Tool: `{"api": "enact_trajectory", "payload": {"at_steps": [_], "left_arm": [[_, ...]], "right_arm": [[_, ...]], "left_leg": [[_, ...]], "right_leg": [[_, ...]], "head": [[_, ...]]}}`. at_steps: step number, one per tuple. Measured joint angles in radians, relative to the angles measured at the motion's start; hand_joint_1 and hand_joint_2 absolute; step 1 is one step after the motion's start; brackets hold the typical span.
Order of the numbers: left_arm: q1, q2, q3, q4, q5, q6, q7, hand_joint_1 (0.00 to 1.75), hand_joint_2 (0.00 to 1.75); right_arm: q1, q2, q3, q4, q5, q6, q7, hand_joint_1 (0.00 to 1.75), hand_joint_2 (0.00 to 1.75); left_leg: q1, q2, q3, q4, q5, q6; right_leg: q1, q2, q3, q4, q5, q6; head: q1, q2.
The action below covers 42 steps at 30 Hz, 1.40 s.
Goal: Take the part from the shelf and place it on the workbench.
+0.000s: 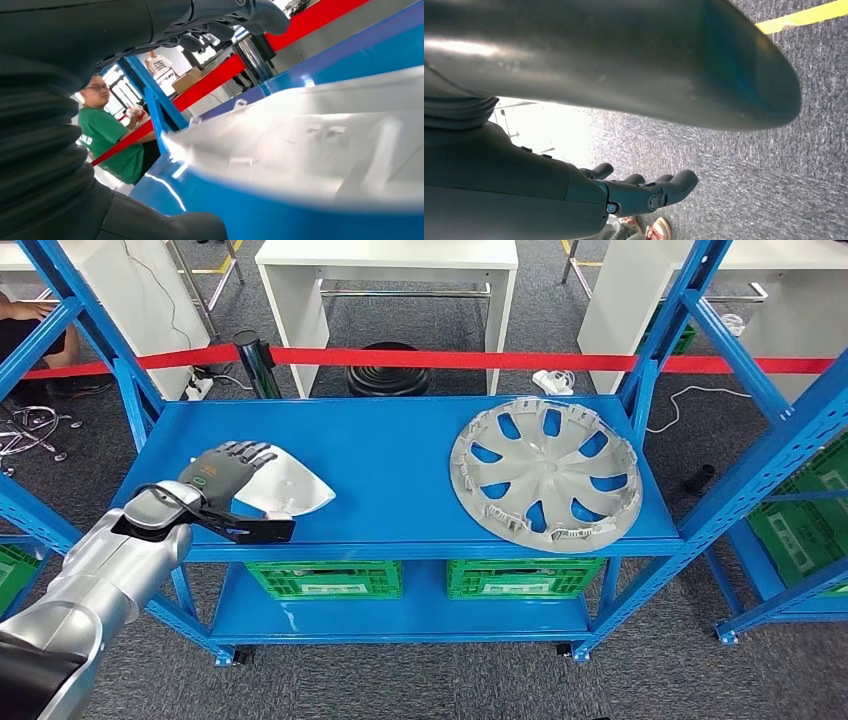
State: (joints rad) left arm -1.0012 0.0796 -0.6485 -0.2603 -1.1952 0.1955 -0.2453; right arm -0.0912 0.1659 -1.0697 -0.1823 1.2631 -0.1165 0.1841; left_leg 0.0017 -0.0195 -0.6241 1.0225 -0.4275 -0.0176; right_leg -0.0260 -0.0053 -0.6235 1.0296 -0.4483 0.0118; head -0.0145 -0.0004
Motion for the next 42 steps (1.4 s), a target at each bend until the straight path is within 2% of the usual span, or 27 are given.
{"api": "enact_trajectory", "payload": {"at_steps": [8, 15, 20, 28, 35, 42], "left_arm": [[-0.012, -0.049, 0.014, 0.000, -0.004, -0.055, -0.016, 0.00, 1.75], [-0.012, -0.121, 0.020, -0.007, -0.007, -0.053, -0.048, 0.00, 1.75], [-0.001, -0.151, 0.020, -0.008, -0.023, -0.056, -0.049, 0.00, 1.75], [0.038, -0.157, 0.019, -0.007, -0.035, -0.067, -0.091, 0.00, 1.75], [0.042, -0.152, 0.019, -0.005, -0.050, -0.097, -0.047, 0.00, 1.75], [0.043, -0.143, 0.019, -0.005, -0.043, -0.045, -0.012, 0.00, 1.75]], "right_arm": [[-0.002, 0.000, 0.000, 0.000, -0.008, -0.011, 0.000, 0.00, 0.00], [-0.012, 0.003, 0.000, 0.000, -0.013, -0.013, 0.000, 0.00, 0.00], [-0.013, 0.003, 0.000, 0.000, -0.023, -0.016, 0.000, 0.00, 0.00], [-0.012, 0.003, 0.000, 0.000, -0.021, -0.016, 0.000, 0.00, 0.00], [-0.012, 0.003, 0.000, 0.000, -0.019, -0.015, 0.000, 0.00, 0.00], [-0.011, 0.004, 0.000, 0.000, -0.018, -0.015, 0.000, 0.00, 0.00]], "left_leg": [[0.000, 0.000, 0.000, 0.000, -0.001, 0.001], [-0.001, 0.000, 0.000, 0.000, -0.002, 0.002], [-0.002, 0.000, 0.000, 0.000, -0.002, 0.002], [-0.002, 0.001, 0.000, 0.000, -0.002, 0.002], [-0.002, 0.001, 0.000, 0.000, -0.003, 0.003], [-0.002, 0.001, 0.000, 0.000, -0.003, 0.003]], "right_leg": [[0.000, 0.000, 0.000, 0.000, 0.000, 0.000], [-0.001, 0.000, 0.000, 0.000, -0.001, 0.001], [-0.001, 0.000, 0.000, 0.000, -0.001, 0.001], [-0.001, 0.001, 0.000, 0.000, -0.002, 0.002], [-0.002, 0.001, 0.000, 0.000, -0.002, 0.002], [-0.002, 0.001, 0.000, 0.000, -0.002, 0.002]], "head": [[0.000, 0.000], [0.000, 0.000], [0.000, 0.000], [0.000, 0.000], [0.000, 0.000], [0.000, 0.000]]}}
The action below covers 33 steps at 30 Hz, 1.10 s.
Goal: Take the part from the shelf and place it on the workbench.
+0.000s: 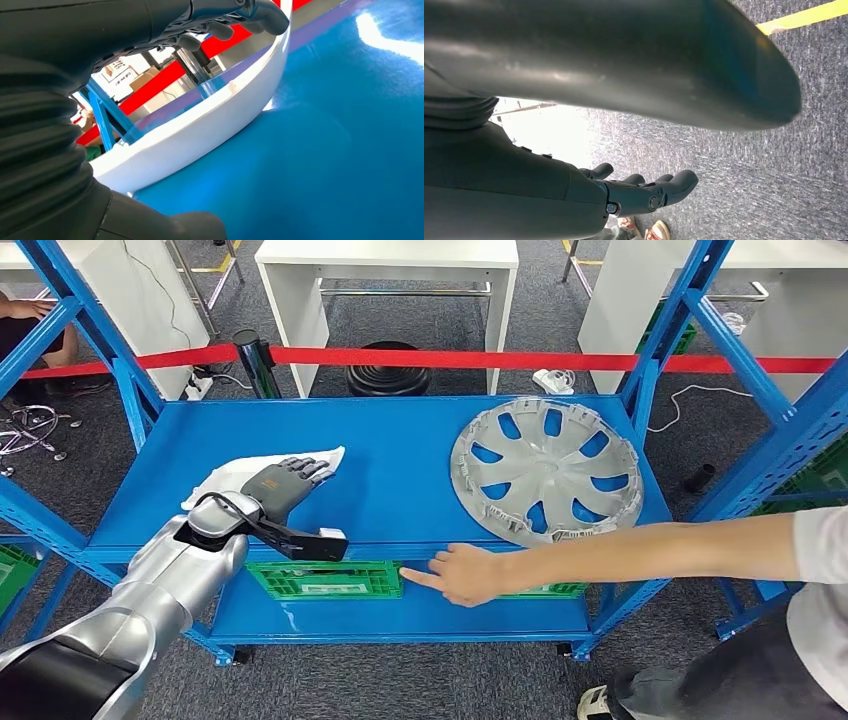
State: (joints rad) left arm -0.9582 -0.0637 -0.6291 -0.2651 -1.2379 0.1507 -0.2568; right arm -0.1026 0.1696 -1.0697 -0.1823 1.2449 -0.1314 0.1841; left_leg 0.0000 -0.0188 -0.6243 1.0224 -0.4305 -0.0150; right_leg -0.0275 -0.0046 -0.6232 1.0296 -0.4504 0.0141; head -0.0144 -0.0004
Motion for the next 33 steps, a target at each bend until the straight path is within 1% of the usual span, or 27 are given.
{"api": "enact_trajectory", "payload": {"at_steps": [8, 11, 14, 21, 26, 33], "left_arm": [[0.007, 0.005, 0.011, -0.001, 0.021, 0.112, 0.024, 0.00, 1.75], [0.007, 0.005, 0.024, -0.003, 0.028, 0.118, 0.027, 0.00, 1.75], [0.005, 0.005, 0.027, -0.003, 0.006, 0.096, 0.049, 0.00, 1.75], [-0.011, 0.014, 0.027, -0.002, -0.040, 0.012, 0.113, 0.00, 1.75], [-0.028, 0.029, 0.027, 0.000, -0.080, -0.058, 0.132, 0.00, 1.75], [-0.045, 0.049, 0.027, 0.004, -0.103, -0.097, 0.152, 0.00, 1.75]], "right_arm": [[0.004, 0.002, 0.000, 0.000, 0.000, -0.003, 0.000, 0.00, 0.00], [0.006, 0.002, 0.000, 0.000, -0.001, -0.004, 0.000, 0.00, 0.00], [0.007, 0.002, 0.000, 0.000, -0.001, -0.004, 0.000, 0.00, 0.00], [0.007, 0.002, 0.000, 0.000, 0.003, -0.004, 0.000, 0.00, 0.00], [0.008, 0.002, 0.000, 0.000, 0.005, -0.004, 0.000, 0.00, 0.00], [0.010, 0.002, 0.000, 0.000, 0.006, -0.005, 0.000, 0.00, 0.00]], "left_leg": [[0.000, 0.000, 0.000, 0.000, 0.000, 0.000], [0.000, 0.000, 0.000, 0.000, 0.000, 0.000], [0.000, 0.000, 0.000, 0.000, 0.000, 0.000], [0.000, 0.000, 0.000, 0.000, 0.000, 0.000], [0.000, 0.000, 0.000, 0.000, 0.000, 0.000], [0.000, 0.000, 0.000, 0.000, 0.000, 0.000]], "right_leg": [[0.000, 0.000, 0.000, 0.000, 0.000, 0.000], [0.000, 0.000, 0.000, 0.000, 0.000, 0.000], [0.000, 0.000, 0.000, 0.000, 0.000, 0.000], [0.000, 0.000, 0.000, 0.000, 0.000, 0.000], [0.000, 0.000, 0.000, 0.000, 0.000, 0.000], [0.000, 0.000, 0.000, 0.000, 0.000, 0.000]], "head": [[0.000, 0.000], [0.000, 0.000], [0.000, 0.000], [0.000, 0.000], [0.000, 0.000], [0.000, 0.000]]}}
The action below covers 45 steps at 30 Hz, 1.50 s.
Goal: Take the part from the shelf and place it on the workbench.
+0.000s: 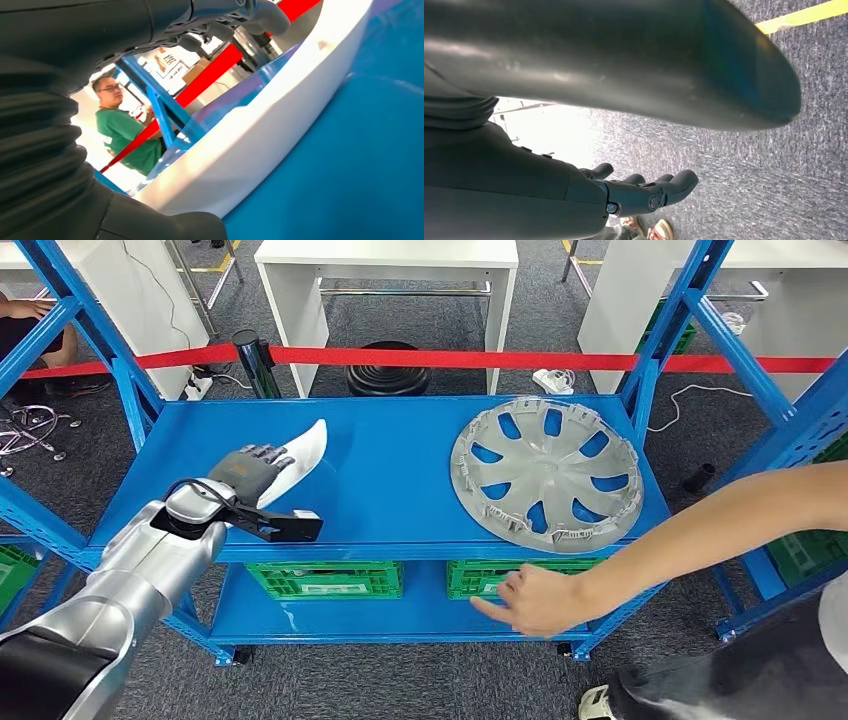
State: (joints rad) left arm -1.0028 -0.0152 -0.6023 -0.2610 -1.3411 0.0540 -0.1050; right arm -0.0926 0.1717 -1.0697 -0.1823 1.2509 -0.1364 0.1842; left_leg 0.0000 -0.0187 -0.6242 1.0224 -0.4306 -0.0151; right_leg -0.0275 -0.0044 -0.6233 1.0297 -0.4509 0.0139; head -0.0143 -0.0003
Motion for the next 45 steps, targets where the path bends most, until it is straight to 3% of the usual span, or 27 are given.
{"api": "enact_trajectory", "payload": {"at_steps": [41, 45], "left_arm": [[-0.009, 0.053, 0.000, 0.025, -0.041, -0.134, 0.057, 0.00, 1.75], [-0.008, 0.059, 0.000, 0.025, -0.034, -0.132, 0.057, 1.71, 1.75]], "right_arm": [[0.003, 0.000, 0.000, 0.000, -0.004, -0.010, 0.000, 0.00, 0.00], [0.003, 0.000, -0.001, 0.000, -0.004, -0.010, 0.000, 0.00, 0.00]], "left_leg": [[0.000, 0.000, 0.000, 0.000, 0.000, 0.000], [0.000, 0.000, 0.000, 0.000, 0.000, 0.000]], "right_leg": [[0.000, 0.000, 0.000, 0.000, 0.000, 0.000], [0.000, 0.000, 0.000, 0.000, 0.000, 0.000]], "head": [[0.000, 0.000], [0.000, 0.000]]}}
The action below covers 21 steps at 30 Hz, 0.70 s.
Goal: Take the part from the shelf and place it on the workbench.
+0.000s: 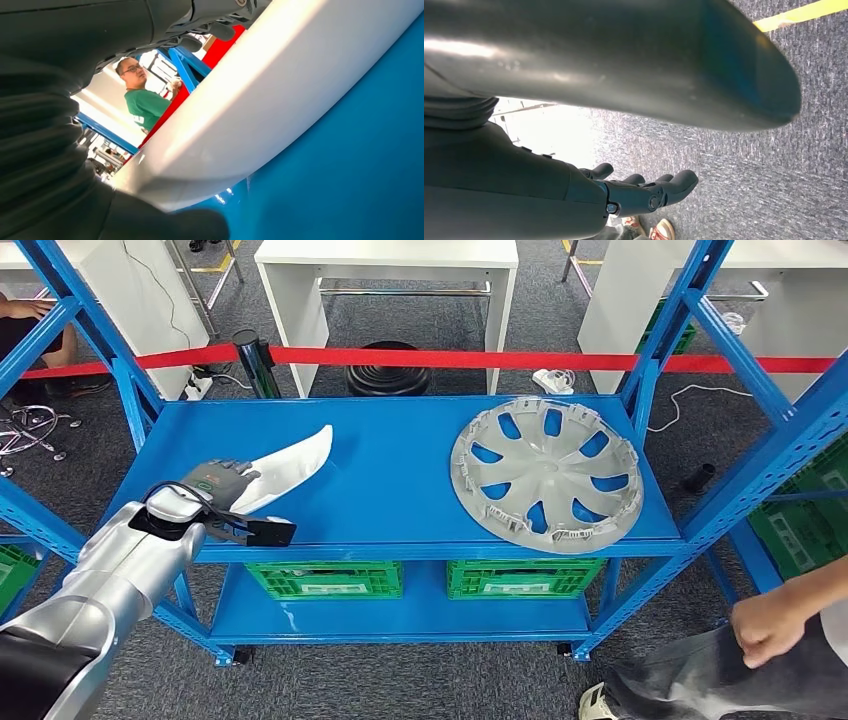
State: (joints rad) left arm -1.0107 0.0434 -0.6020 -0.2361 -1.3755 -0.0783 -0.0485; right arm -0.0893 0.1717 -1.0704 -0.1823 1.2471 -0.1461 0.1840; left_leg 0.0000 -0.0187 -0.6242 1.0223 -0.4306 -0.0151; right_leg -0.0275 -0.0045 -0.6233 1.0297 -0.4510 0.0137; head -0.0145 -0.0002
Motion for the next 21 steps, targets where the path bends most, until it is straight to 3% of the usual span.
{"api": "enact_trajectory", "payload": {"at_steps": [5, 12, 21], "left_arm": [[0.004, 0.002, 0.003, 0.000, 0.006, 0.027, 0.001, 1.54, 1.75], [0.007, 0.003, 0.011, -0.001, 0.007, 0.033, -0.001, 1.75, 1.75], [-0.001, 0.005, 0.026, -0.001, 0.010, 0.021, -0.004, 1.75, 1.75]], "right_arm": [[0.000, 0.000, 0.000, 0.000, 0.002, 0.000, 0.000, 0.00, 0.00], [0.000, 0.000, 0.000, 0.000, 0.007, 0.000, 0.000, 0.00, 0.00], [0.000, 0.000, 0.000, 0.000, 0.008, 0.002, 0.000, 0.00, 0.00]], "left_leg": [[0.000, 0.000, 0.000, 0.000, 0.000, 0.000], [0.000, 0.000, 0.000, 0.000, 0.000, 0.000], [0.000, 0.000, 0.001, 0.000, 0.000, 0.000]], "right_leg": [[0.000, 0.000, 0.000, 0.000, 0.000, 0.000], [0.000, 0.000, 0.000, 0.000, 0.000, 0.000], [0.000, 0.000, 0.001, 0.000, 0.000, 0.000]], "head": [[0.000, 0.000], [0.000, 0.000], [0.000, 0.000]]}}
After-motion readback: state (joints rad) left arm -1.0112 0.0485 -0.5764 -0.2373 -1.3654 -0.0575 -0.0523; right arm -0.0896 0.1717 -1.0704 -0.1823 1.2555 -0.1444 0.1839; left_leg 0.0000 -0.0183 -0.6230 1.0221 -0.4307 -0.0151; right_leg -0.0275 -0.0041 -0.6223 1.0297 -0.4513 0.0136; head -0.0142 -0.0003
